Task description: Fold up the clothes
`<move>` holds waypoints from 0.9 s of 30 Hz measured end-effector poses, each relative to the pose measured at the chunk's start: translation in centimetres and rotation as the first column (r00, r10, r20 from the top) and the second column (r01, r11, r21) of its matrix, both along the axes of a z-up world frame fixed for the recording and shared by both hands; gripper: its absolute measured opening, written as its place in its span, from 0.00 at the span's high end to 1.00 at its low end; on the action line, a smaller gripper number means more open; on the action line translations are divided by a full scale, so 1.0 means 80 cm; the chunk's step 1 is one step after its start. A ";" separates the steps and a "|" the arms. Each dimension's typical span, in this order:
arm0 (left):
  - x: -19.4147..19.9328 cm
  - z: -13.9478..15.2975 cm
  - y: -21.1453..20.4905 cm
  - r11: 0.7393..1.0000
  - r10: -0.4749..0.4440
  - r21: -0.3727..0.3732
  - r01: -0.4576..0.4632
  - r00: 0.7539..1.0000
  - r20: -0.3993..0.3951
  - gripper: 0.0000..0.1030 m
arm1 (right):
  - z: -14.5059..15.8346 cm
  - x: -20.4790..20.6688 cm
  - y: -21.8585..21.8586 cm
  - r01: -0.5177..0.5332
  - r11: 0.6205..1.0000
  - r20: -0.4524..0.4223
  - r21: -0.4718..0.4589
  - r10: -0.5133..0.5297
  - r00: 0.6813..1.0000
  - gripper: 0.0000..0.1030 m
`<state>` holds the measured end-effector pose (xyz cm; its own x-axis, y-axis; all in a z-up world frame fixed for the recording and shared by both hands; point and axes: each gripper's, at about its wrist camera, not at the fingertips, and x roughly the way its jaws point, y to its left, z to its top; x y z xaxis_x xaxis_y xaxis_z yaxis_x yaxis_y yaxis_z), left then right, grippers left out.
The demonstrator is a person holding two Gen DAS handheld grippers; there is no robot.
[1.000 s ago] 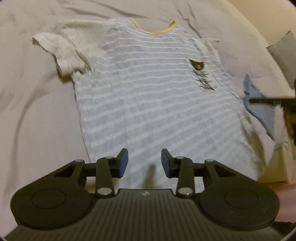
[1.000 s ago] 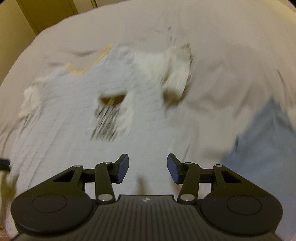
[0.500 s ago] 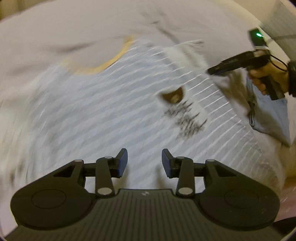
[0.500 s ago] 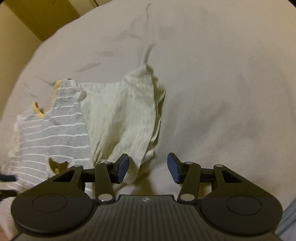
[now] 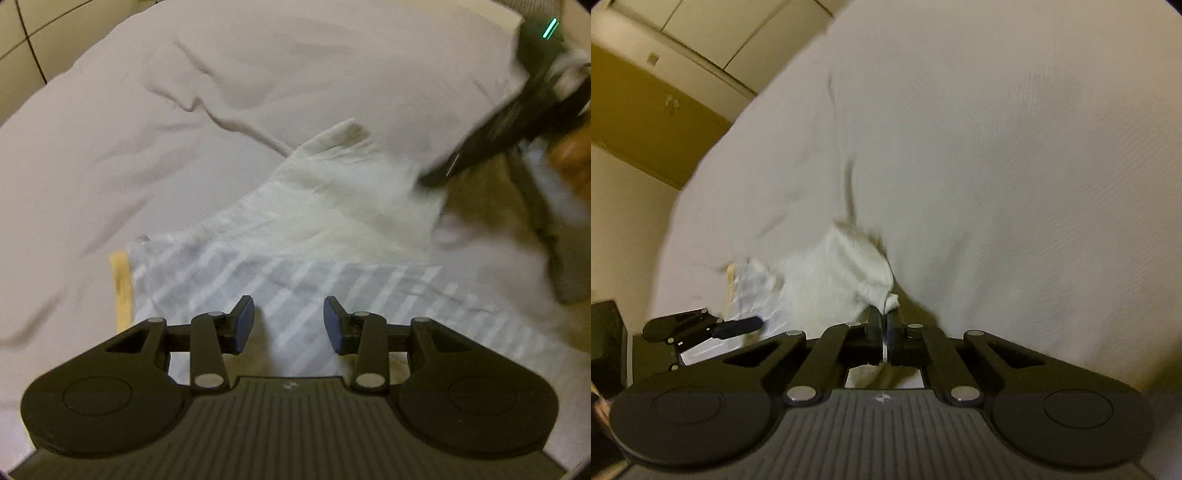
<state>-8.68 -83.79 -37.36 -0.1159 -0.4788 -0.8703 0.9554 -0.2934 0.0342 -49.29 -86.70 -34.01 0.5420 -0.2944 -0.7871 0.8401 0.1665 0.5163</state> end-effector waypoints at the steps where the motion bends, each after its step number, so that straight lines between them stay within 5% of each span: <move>1: 0.000 -0.006 -0.005 1.000 0.001 0.012 -0.001 1.000 0.006 0.65 | 0.012 0.000 0.002 -0.005 1.000 -0.042 -0.030 0.004 0.999 0.98; 5: 0.001 -0.026 -0.011 0.998 0.007 0.062 -0.008 1.000 0.023 0.65 | 0.015 0.009 0.009 -0.102 0.993 -0.205 -0.054 0.089 0.975 0.86; 9: 0.006 -0.028 -0.005 0.998 0.009 0.064 -0.012 0.999 0.036 0.64 | 0.023 0.018 0.000 -0.129 0.984 -0.160 -0.126 0.108 0.981 0.78; 13: 0.016 -0.029 0.004 0.997 0.036 0.064 -0.037 0.999 0.021 0.64 | 0.027 0.043 -0.033 -0.205 0.962 -0.121 -0.181 0.185 0.975 0.54; 18: 0.017 -0.023 0.013 0.998 0.046 0.044 -0.046 0.999 0.007 0.64 | 0.008 0.086 -0.074 -0.312 0.932 -0.173 -0.187 0.281 0.944 0.52; 20: 0.020 -0.015 0.017 0.999 0.048 0.011 -0.048 0.999 -0.005 0.65 | -0.008 0.102 -0.088 -0.359 0.922 -0.180 -0.148 0.331 0.926 0.54; 22: 0.025 -0.006 0.022 0.998 0.053 -0.027 -0.053 0.998 -0.021 0.65 | -0.024 0.110 -0.098 -0.405 0.912 -0.167 -0.061 0.390 0.905 0.96; 24: 0.034 0.002 0.023 0.996 0.075 -0.053 -0.077 0.996 -0.041 0.65 | -0.023 0.116 -0.100 -0.424 0.905 -0.177 -0.043 0.411 0.894 0.97; 27: 0.052 0.003 0.024 0.989 0.135 -0.050 -0.136 0.991 -0.027 0.66 | 0.031 0.113 -0.096 -0.374 0.901 -0.213 -0.221 0.330 0.920 0.97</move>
<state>-4.56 -81.89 -37.10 -0.0669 -0.5358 -0.8417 0.9869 -0.1598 0.0233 -40.26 -94.40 -31.57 0.5147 -0.3093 -0.7996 0.7718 0.5732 0.2751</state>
